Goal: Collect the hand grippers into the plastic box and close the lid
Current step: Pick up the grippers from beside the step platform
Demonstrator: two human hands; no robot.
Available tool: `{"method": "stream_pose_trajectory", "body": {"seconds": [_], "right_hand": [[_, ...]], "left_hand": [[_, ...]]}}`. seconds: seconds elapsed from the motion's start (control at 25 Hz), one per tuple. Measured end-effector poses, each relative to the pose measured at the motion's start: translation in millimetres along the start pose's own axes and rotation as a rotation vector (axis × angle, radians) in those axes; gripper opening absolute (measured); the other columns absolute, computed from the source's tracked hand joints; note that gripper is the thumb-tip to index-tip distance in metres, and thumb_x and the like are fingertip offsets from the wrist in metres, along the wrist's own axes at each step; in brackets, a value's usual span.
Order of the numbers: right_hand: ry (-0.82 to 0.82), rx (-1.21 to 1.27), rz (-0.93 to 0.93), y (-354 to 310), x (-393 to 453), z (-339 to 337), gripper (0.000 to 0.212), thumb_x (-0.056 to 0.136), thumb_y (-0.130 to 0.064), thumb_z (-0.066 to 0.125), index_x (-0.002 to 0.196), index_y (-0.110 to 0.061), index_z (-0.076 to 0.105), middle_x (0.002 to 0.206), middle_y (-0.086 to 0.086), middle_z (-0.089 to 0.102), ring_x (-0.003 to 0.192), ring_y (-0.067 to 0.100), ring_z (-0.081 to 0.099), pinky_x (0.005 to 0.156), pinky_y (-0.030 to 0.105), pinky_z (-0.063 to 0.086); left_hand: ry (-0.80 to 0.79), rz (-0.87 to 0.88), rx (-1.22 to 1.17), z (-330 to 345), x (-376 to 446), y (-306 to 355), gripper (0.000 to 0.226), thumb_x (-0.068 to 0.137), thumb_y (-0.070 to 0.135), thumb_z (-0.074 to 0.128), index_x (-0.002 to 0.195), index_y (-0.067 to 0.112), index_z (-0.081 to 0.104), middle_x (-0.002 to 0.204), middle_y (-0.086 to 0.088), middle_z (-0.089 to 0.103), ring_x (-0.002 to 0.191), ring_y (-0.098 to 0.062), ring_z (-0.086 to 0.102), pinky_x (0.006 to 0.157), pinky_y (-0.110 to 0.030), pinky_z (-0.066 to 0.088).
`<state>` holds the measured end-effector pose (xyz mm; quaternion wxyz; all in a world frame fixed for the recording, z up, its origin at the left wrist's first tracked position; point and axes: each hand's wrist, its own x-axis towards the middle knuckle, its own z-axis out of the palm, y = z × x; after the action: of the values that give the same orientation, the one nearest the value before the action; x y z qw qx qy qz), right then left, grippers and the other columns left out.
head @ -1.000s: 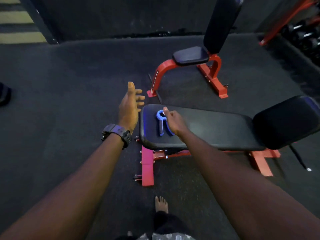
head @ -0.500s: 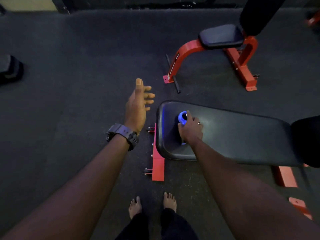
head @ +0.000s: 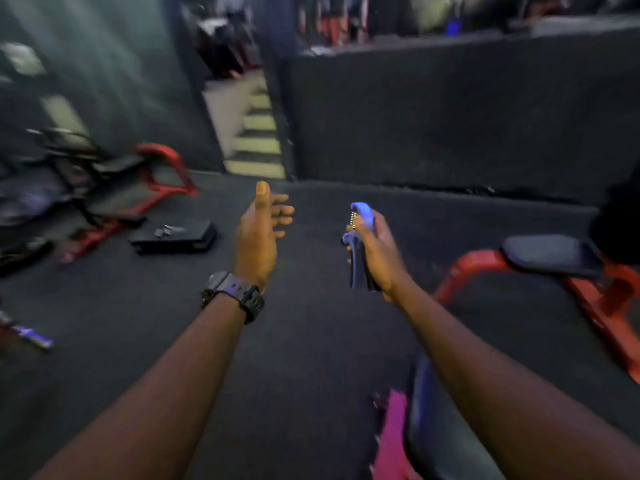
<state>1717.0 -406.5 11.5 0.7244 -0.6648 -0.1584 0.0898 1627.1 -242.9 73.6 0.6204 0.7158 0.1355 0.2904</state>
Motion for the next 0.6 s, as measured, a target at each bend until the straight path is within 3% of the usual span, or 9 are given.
{"method": "stream_pose_trajectory", "body": {"seconds": [0.08,0.16,0.28,0.48,0.6], "right_hand": [[-0.098,0.045,-0.157,-56.2,15.1,65.3,0.023,0.101,-0.031,0.053,0.124,-0.029,0.056,0.096,0.010,0.066,0.074,0.008,0.062,0.066,0.018,0.048],[-0.175,0.040,-0.230,-86.9,17.9,120.4,0.023,0.098,-0.039,0.053,0.119,-0.032,0.057,0.094,0.008,0.065,0.076,0.008,0.063,0.073,0.027,0.048],[-0.274,-0.046,-0.225,-95.9,-0.7,200.7,0.045,0.087,-0.062,0.051,0.123,-0.035,0.055,0.090,0.001,0.068,0.082,0.018,0.068,0.083,0.045,0.055],[-0.352,-0.136,-0.165,-76.2,-19.0,278.2,0.022,0.098,-0.054,0.045,0.116,-0.041,0.049,0.100,0.007,0.070,0.094,0.024,0.069,0.092,0.050,0.054],[-0.326,-0.142,-0.162,-73.4,-10.7,313.5,0.026,0.095,-0.059,0.044,0.115,-0.043,0.049,0.101,0.006,0.069,0.097,0.026,0.068,0.093,0.052,0.054]], "left_hand": [[0.165,0.094,-0.008,-76.8,12.0,43.7,0.063,0.084,0.068,0.030,0.102,0.018,0.064,0.098,-0.005,0.067,0.088,-0.019,0.061,0.077,-0.034,0.046],[0.276,0.131,-0.012,-137.6,8.9,70.4,0.064,0.085,0.068,0.031,0.101,0.016,0.065,0.093,-0.006,0.066,0.080,-0.017,0.060,0.072,-0.032,0.045],[0.422,0.122,0.037,-215.6,-17.2,76.3,0.072,0.087,0.071,0.030,0.106,0.012,0.067,0.093,-0.005,0.067,0.081,-0.017,0.062,0.076,-0.036,0.048],[0.520,0.097,0.056,-291.6,-33.7,63.4,0.075,0.090,0.072,0.025,0.112,0.012,0.065,0.102,-0.008,0.068,0.084,-0.015,0.064,0.077,-0.034,0.050],[0.539,0.106,0.051,-326.9,-26.3,63.3,0.072,0.088,0.072,0.025,0.108,0.017,0.065,0.101,-0.007,0.068,0.090,-0.019,0.064,0.085,-0.042,0.050]]}}
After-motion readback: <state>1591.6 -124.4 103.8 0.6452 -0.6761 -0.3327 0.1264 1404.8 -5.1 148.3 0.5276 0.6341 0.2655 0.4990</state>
